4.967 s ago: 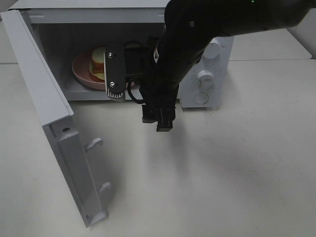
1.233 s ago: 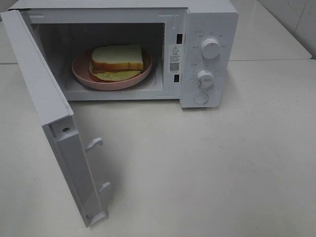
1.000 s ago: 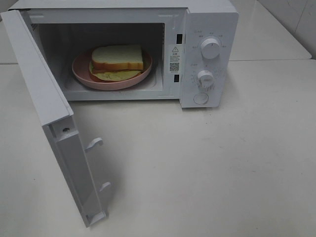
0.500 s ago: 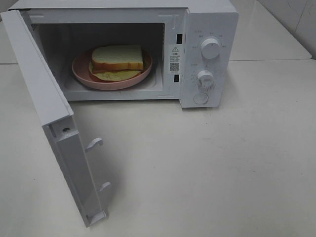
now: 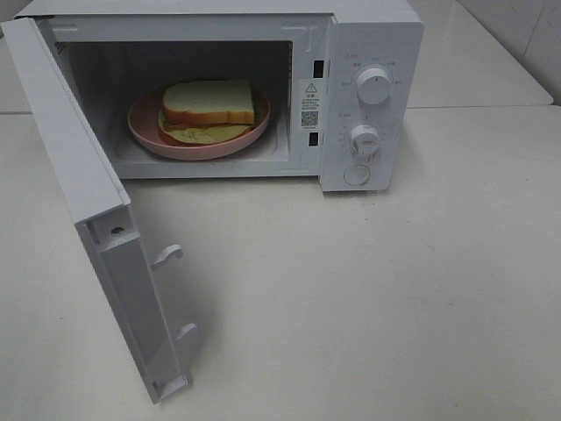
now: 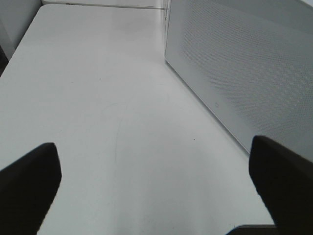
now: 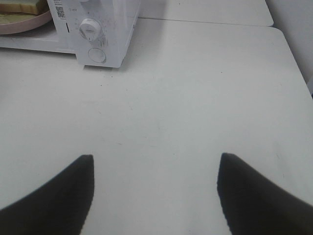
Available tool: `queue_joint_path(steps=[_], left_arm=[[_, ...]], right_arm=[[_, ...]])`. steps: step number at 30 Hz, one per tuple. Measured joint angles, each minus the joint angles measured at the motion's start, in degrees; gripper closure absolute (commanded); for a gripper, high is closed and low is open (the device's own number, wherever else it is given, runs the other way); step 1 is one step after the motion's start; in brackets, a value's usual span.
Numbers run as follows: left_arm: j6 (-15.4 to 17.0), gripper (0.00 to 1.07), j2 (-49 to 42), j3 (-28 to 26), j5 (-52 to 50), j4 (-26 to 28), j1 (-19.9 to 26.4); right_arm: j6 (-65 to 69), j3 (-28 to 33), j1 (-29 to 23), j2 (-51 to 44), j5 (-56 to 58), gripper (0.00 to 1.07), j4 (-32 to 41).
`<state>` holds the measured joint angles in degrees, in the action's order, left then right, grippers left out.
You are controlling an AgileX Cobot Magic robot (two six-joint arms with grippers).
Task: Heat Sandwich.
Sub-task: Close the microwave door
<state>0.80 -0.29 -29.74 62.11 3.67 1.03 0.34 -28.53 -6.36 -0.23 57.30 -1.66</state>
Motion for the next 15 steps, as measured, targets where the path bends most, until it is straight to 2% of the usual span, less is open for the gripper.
queue_joint_path(steps=[15], left_arm=[[0.00,0.07,0.00,0.00,0.00,0.00,0.00]], right_arm=[[0.00,0.00,0.00,0.00,0.00,0.39,0.00]])
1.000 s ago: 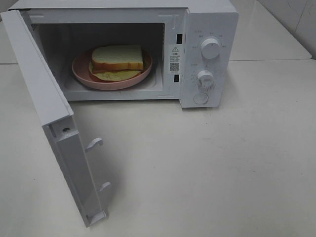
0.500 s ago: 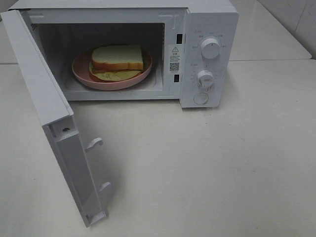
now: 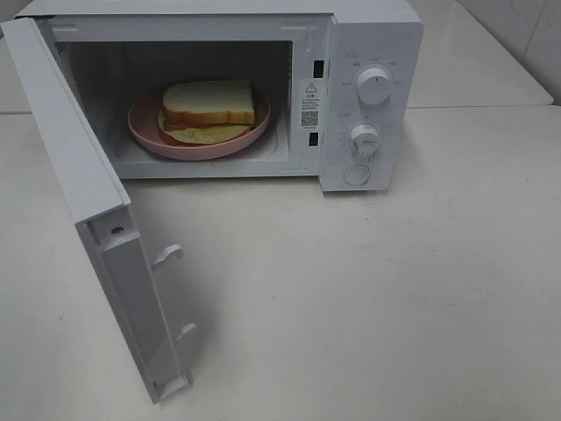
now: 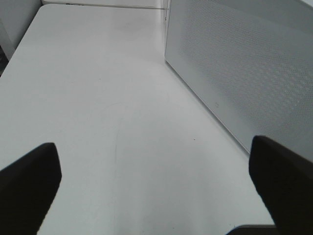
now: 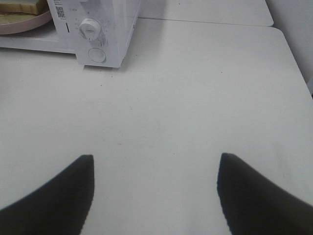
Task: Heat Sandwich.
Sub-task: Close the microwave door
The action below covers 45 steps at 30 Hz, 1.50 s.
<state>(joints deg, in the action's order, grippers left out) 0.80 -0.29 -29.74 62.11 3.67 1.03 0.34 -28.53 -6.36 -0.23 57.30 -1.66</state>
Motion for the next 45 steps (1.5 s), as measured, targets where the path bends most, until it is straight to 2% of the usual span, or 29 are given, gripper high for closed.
queue_joint_path(steps=[28,33,36,37,38,39,41,42,43,45], left_arm=[[0.00,0.08,0.00,0.00,-0.06,1.03,0.00],[0.00,0.11,3.67,-1.60,-2.58,1.55,0.00],[0.00,0.20,7.05,-1.95,-4.87,1.60,0.00],[0.00,0.31,9.63,-1.95,-6.47,1.60,0.00],[0.00,0.31,9.63,-1.95,-6.47,1.60,0.00],[0.00,0.37,10.66,-1.95,-7.39,1.60,0.00],[0.00,0.52,13.06,-1.95,-9.51,1.60,0.00],[0.00,0.69,15.07,-1.95,-11.46,1.60,0.00],[0.00,0.69,15.07,-1.95,-11.46,1.60,0.00],[0.00,0.81,17.25,-1.95,-13.29,1.60,0.00]], right_arm=[[0.00,0.00,0.00,0.00,0.00,0.39,0.00],[0.00,0.00,0.00,0.00,0.00,0.39,0.00],[0.00,0.00,0.00,0.00,0.00,0.39,0.00],[0.00,0.00,0.00,0.00,0.00,0.39,0.00],[0.00,0.00,0.00,0.00,0.00,0.39,0.00],[0.00,0.00,0.00,0.00,0.00,0.39,0.00],[0.00,0.00,0.00,0.00,0.00,0.39,0.00],[0.00,0.00,0.00,0.00,0.00,0.39,0.00],[0.00,0.00,0.00,0.00,0.00,0.39,0.00],[0.00,0.00,0.00,0.00,0.00,0.39,0.00]])
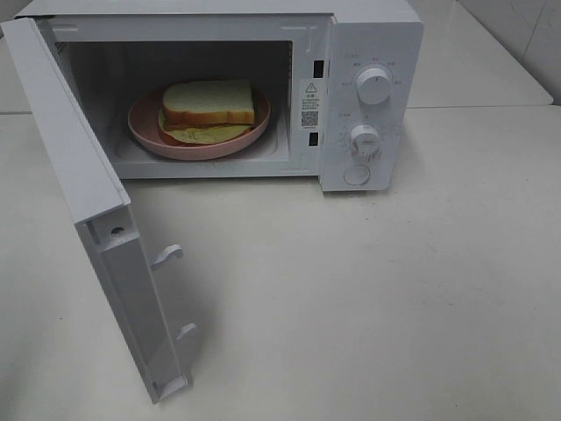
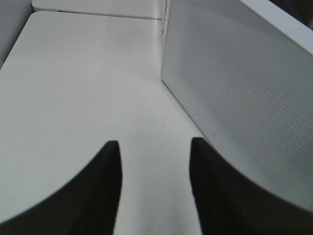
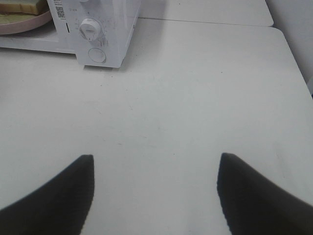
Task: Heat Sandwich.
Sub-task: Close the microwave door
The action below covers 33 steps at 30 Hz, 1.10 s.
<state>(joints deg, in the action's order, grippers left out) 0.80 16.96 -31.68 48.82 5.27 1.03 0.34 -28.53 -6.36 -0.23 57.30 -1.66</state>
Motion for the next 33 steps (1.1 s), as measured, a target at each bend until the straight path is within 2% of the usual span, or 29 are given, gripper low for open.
queue_joint_path(steps=[1,2,4,5,8,11,12,15,16,19,21,23,27,33], left_arm=[[0.00,0.92,2.06,0.00,-1.15,0.00,0.00],[0.00,0.92,2.06,0.00,-1.15,0.00,0.00],[0.00,1.04,4.35,0.00,-2.41,-0.06,0.00],[0.00,1.07,7.10,0.00,-3.84,-0.34,0.00],[0.00,1.07,9.91,0.23,-5.96,-1.09,0.00],[0.00,1.07,14.15,2.98,-14.44,-1.38,0.00],[0.00,1.07,14.15,2.98,-14.44,-1.38,0.00],[0.00,1.07,17.65,6.59,-26.07,-1.72,0.00],[0.00,1.07,17.65,6.59,-26.07,-1.72,0.00],[0.00,1.07,21.31,10.37,-36.67,-1.72,0.00],[0.00,1.07,22.40,11.06,-38.62,-1.78,0.00],[0.00,1.07,26.13,13.06,-45.32,-1.78,0.00],[0.00,1.07,30.19,14.09,-51.68,-1.78,0.00],[0.00,1.07,40.85,14.32,-68.87,-2.52,0.00]], right_arm=[[0.00,0.00,0.00,0.00,0.00,0.39,0.00],[0.00,0.00,0.00,0.00,0.00,0.39,0.00],[0.00,0.00,0.00,0.00,0.00,0.39,0.00],[0.00,0.00,0.00,0.00,0.00,0.39,0.00],[0.00,0.00,0.00,0.00,0.00,0.39,0.00],[0.00,0.00,0.00,0.00,0.00,0.39,0.00],[0.00,0.00,0.00,0.00,0.00,0.39,0.00],[0.00,0.00,0.00,0.00,0.00,0.39,0.00],[0.00,0.00,0.00,0.00,0.00,0.39,0.00],[0.00,0.00,0.00,0.00,0.00,0.39,0.00],[0.00,0.00,0.00,0.00,0.00,0.39,0.00],[0.00,0.00,0.00,0.00,0.00,0.39,0.00],[0.00,0.00,0.00,0.00,0.00,0.39,0.00],[0.00,0.00,0.00,0.00,0.00,0.39,0.00]])
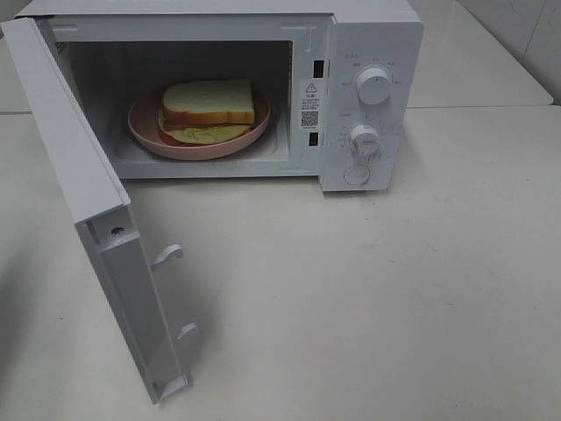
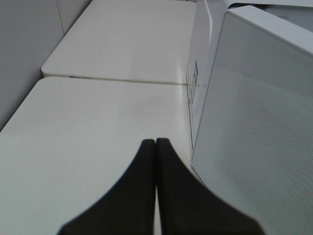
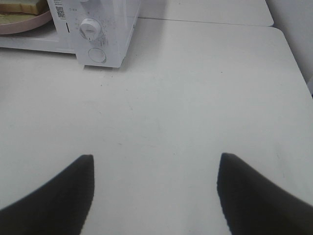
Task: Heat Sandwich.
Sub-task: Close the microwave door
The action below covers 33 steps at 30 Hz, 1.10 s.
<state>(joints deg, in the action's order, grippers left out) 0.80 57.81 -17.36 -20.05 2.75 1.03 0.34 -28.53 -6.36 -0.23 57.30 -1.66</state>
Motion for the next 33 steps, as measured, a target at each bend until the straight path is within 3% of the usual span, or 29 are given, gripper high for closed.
queue_joint_path(steps=[7,9,11,17,20,25,33], left_arm=[[0.34,1.07,8.88,0.00,-11.06,-4.30,0.00],[1.78,1.07,12.26,0.00,-15.41,-9.00,0.00],[2.64,1.07,13.12,0.00,-16.62,-10.43,0.00],[9.57,1.07,19.37,-0.06,-27.79,-23.15,0.00],[11.17,1.07,21.89,-0.06,-32.20,-26.93,0.00],[12.03,1.07,25.38,-0.06,-37.64,-30.14,0.00],[12.83,1.07,26.30,-0.06,-40.34,-28.19,-4.24]], right_arm=[[0.00,0.00,0.00,0.00,0.00,0.39,0.00],[0.00,0.00,0.00,0.00,0.00,0.39,0.00],[0.00,0.00,0.00,0.00,0.00,0.39,0.00],[0.00,0.00,0.00,0.00,0.00,0.39,0.00],[0.00,0.00,0.00,0.00,0.00,0.39,0.00],[0.00,0.00,0.00,0.00,0.00,0.39,0.00],[0.00,0.00,0.00,0.00,0.00,0.39,0.00]])
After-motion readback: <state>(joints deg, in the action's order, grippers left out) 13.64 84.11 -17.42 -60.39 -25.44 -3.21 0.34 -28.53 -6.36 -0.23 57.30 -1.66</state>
